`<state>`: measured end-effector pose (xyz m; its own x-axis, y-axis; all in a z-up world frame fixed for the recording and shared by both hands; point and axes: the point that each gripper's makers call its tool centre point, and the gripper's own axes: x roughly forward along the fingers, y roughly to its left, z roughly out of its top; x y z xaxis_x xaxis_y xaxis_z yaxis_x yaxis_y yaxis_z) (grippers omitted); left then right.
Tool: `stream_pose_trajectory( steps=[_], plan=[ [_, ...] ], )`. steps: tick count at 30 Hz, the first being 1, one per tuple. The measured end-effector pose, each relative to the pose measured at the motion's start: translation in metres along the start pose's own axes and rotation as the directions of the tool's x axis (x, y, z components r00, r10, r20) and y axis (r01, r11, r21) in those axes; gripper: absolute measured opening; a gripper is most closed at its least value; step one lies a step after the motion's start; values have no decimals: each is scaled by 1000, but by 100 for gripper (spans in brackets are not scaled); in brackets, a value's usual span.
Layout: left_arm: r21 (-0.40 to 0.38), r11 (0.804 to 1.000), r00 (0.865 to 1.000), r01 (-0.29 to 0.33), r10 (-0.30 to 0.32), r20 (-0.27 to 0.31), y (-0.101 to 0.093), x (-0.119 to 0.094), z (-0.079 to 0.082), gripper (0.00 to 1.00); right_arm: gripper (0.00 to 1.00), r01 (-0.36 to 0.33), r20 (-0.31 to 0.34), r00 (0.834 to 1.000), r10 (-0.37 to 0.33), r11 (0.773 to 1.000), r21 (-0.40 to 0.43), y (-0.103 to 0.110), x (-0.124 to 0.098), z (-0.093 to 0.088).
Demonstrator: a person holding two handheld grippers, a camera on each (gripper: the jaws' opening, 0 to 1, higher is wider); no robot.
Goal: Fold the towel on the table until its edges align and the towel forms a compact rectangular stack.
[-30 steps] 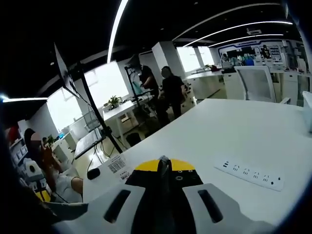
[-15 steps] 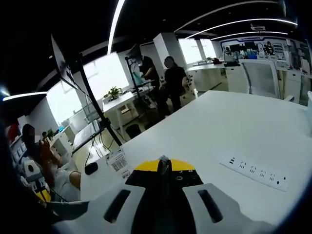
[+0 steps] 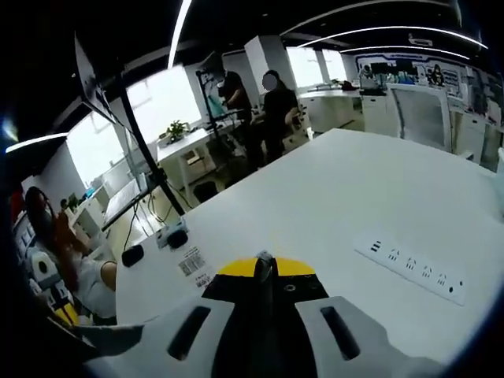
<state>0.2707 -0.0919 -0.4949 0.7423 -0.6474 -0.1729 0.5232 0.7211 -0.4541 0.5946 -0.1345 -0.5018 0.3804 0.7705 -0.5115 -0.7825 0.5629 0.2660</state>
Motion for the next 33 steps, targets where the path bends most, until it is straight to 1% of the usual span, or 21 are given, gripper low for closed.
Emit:
stream_pose_trajectory(
  steps=[3, 6, 9, 15, 18, 20, 21, 23, 25, 28, 33],
  plan=[
    [-8, 1000, 1000, -3, 3, -8, 5, 1, -3, 1, 3, 6, -18, 1000, -6, 1000, 7, -4, 9, -5],
    [-12, 1000, 1000, -9, 9, -30, 12, 2, -8, 1, 3, 9, -31, 999, -8, 1000, 15, -6, 17, -10],
    [-21, 1000, 999, -9, 8, -34, 15, 0, -9, 1, 3, 5, -46, 999, -4, 1000, 22, -6, 25, -13],
    [-32, 999, 999, -19, 18, -42, 22, -2, -11, 1, 3, 3, -58, 998, -1, 1000, 28, -3, 38, -18],
    [-30, 999, 999, -27, 25, -48, 24, -5, -12, 1, 3, -10, -63, 998, 13, 999, 37, 2, 45, -20],
    [-17, 999, 998, -35, 34, -52, 24, -7, -12, 1, 3, -16, -61, 998, 18, 999, 38, 4, 47, -20],
    [-19, 999, 998, -32, 31, -54, 23, -8, -12, 1, 3, -26, -53, 998, 28, 999, 46, 8, 49, -18],
    [-20, 999, 998, -35, 34, -50, 24, -10, -12, 1, 3, -24, -54, 998, 27, 998, 51, 10, 52, -18],
    [-27, 999, 998, -40, 38, -52, 28, -11, -15, 1, 3, -26, -63, 998, 30, 998, 51, 13, 56, -19],
    [-37, 997, 996, -63, 61, -59, 33, -14, -21, 1, 3, -29, -78, 996, 33, 998, 53, 17, 60, -24],
    [-61, 994, 994, -93, 89, -56, 44, -17, -29, 1, 3, -21, -101, 995, 29, 997, 79, 13, 65, -35]
  ],
)
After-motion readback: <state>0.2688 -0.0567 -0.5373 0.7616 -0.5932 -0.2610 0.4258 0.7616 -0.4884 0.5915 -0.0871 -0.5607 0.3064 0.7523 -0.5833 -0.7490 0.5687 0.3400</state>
